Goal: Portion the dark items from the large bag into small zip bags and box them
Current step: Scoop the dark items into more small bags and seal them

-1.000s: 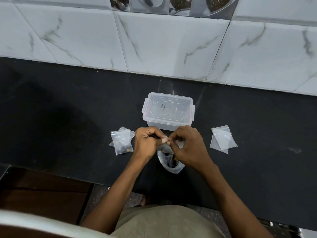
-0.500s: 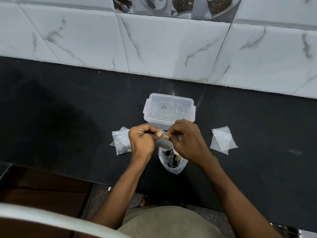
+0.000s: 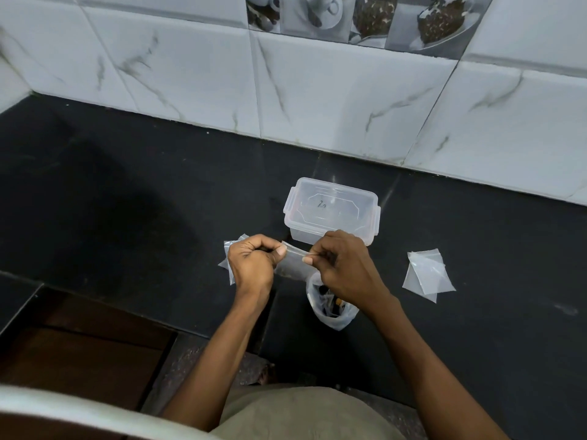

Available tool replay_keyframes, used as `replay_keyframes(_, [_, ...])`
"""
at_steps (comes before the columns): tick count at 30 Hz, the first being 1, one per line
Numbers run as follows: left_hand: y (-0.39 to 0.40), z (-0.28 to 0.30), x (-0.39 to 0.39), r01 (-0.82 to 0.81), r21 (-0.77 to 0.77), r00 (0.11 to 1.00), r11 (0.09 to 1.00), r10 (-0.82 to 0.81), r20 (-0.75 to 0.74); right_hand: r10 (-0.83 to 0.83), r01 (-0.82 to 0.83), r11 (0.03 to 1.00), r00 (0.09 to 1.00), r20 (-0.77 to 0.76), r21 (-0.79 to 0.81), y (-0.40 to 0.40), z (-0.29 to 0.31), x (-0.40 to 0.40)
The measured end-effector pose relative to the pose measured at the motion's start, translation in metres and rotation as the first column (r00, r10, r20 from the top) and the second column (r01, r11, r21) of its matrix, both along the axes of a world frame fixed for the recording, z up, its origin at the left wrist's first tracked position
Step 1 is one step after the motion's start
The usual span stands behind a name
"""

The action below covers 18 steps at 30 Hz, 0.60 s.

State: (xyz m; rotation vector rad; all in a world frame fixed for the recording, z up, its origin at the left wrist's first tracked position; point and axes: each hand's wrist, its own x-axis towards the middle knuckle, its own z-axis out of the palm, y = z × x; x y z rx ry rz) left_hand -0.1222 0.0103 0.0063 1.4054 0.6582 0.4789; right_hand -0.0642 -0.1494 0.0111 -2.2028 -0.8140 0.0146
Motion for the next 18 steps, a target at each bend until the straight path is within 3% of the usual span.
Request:
replay_keyframes(10, [0.038,-0.02,-0.018,-0.177,-0.082,0.981,0.981,0.17,-0.089,0.106,-0.109,0.99,0.993,-0.043,-0.089,0.042,-0.017,0.001])
replay_keyframes(18, [0.069,-0.051,-0.029,-0.252,-0.075,0.949,0.965,0.231,-0.214,0.136,-0.132,0.952,0.991,-0.008,-0.275,0.084,-0.037,0.012])
